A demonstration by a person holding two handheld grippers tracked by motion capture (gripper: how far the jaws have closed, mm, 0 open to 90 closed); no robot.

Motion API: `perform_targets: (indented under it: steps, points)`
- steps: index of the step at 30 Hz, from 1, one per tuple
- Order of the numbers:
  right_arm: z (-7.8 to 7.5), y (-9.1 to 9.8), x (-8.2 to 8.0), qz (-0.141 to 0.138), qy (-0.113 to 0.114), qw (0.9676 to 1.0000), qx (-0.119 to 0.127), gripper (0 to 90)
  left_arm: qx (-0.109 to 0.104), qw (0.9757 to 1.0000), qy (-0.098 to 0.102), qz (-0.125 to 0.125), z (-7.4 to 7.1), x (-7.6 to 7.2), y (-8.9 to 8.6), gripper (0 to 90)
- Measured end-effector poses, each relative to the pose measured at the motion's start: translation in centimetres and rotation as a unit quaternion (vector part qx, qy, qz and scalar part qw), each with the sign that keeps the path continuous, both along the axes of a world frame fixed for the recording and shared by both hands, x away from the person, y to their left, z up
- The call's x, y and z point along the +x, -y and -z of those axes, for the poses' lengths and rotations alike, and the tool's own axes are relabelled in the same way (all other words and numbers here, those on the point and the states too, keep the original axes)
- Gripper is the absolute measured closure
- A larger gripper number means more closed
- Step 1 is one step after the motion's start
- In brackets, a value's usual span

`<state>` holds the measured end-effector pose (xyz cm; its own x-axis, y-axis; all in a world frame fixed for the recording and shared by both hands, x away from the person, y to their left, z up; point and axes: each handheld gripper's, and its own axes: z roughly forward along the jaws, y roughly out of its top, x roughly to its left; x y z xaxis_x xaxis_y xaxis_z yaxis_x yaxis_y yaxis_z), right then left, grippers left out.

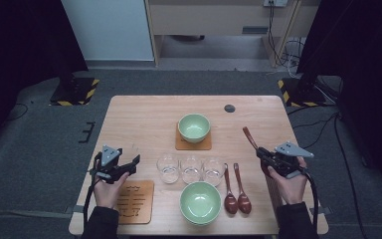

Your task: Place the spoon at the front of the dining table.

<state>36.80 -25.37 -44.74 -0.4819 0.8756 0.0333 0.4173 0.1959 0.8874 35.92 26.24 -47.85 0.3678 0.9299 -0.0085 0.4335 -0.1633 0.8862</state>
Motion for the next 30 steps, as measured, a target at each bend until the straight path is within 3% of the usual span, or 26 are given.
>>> perform_targets:
  steps: [2, 4, 9, 12, 25, 30]
  points:
    - [0.0, -0.1, 0.0, -0.001, 0.002, 1.0, 0.001, 81.9, -0.01, 0.9999, 0.01, 0.002, -0.3, -0.2, 0.3, 24.6]
    - [-0.1, -0.1, 0.0, -0.003, 0.003, 1.0, 0.0, 82.0, 0.001, 1.0, 0.009, 0.004, -0.5, -0.3, 0.6, 24.6]
    - [-0.2, -0.2, -0.1, -0.005, 0.004, 1.0, 0.0, 82.0, -0.008, 0.9996, 0.018, 0.022, -1.2, -0.6, 1.4, 24.9]
    - [-0.2, -0.2, -0.1, -0.007, 0.007, 0.9999, -0.001, 81.9, -0.028, 0.9986, 0.026, 0.036, -1.7, -0.9, 2.0, 25.1]
    - [-0.6, -0.1, -0.2, -0.01, 0.018, 0.9998, 0.001, 82.0, -0.023, 0.9955, 0.041, 0.083, -2.9, -1.4, 5.2, 26.2]
    - [-0.7, -0.1, -0.2, -0.012, 0.019, 0.9997, 0.001, 82.0, -0.038, 0.9935, 0.049, 0.096, -3.5, -1.3, 6.1, 26.6]
